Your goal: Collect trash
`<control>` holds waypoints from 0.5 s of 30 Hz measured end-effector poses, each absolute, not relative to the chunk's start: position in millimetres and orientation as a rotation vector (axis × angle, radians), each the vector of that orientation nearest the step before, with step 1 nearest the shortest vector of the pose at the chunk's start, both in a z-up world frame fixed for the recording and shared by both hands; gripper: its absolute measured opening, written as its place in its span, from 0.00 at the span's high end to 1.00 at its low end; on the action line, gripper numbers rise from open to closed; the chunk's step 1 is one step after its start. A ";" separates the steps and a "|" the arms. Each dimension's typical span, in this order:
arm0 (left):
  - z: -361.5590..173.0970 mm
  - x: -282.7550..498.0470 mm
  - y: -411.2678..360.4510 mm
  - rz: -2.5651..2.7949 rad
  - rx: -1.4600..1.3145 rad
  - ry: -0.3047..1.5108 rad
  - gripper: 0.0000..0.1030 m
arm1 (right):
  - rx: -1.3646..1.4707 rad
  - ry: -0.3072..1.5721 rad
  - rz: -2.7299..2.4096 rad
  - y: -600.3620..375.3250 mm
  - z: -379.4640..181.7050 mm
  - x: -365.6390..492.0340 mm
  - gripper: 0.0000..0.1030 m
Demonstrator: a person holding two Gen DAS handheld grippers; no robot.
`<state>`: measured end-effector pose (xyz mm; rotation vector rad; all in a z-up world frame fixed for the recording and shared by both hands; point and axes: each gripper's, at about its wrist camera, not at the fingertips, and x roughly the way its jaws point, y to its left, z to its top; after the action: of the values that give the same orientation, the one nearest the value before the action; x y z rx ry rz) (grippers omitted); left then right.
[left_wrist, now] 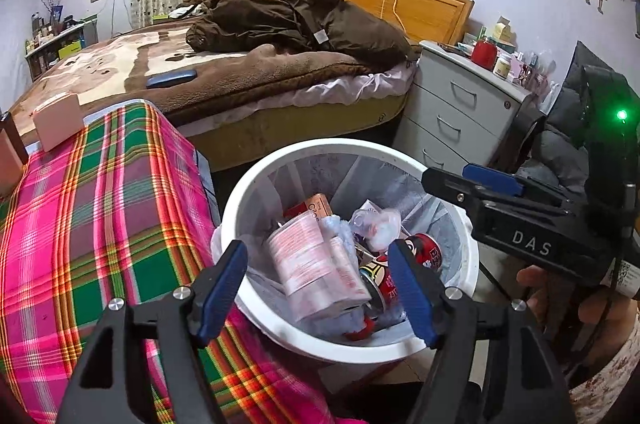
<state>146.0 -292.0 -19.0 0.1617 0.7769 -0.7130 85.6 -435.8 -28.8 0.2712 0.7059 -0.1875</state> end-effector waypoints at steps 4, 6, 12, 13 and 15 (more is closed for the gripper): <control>-13.9 142.1 -281.3 -0.699 0.144 0.765 0.27 | 0.263 0.690 -0.191 -429.4 -23.9 79.4 0.38; -11.0 137.9 -274.9 -0.685 0.136 0.755 0.27 | 0.266 0.683 -0.193 -426.5 -21.7 77.9 0.38; 0.7 121.9 -251.8 -0.610 0.132 0.694 0.26 | 0.257 0.642 -0.198 -409.2 -11.2 62.9 0.38; 2.6 119.5 -248.6 -0.593 0.131 0.684 0.26 | 0.254 0.633 -0.201 -406.4 -9.1 60.3 0.38; 6.9 113.3 -237.0 -0.553 0.122 0.665 0.26 | 0.249 0.600 -0.199 -398.7 -3.6 49.8 0.38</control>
<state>113.3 -237.0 6.9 0.1219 0.6645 -0.5531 49.8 -398.7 -3.6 0.2486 0.6004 -0.1989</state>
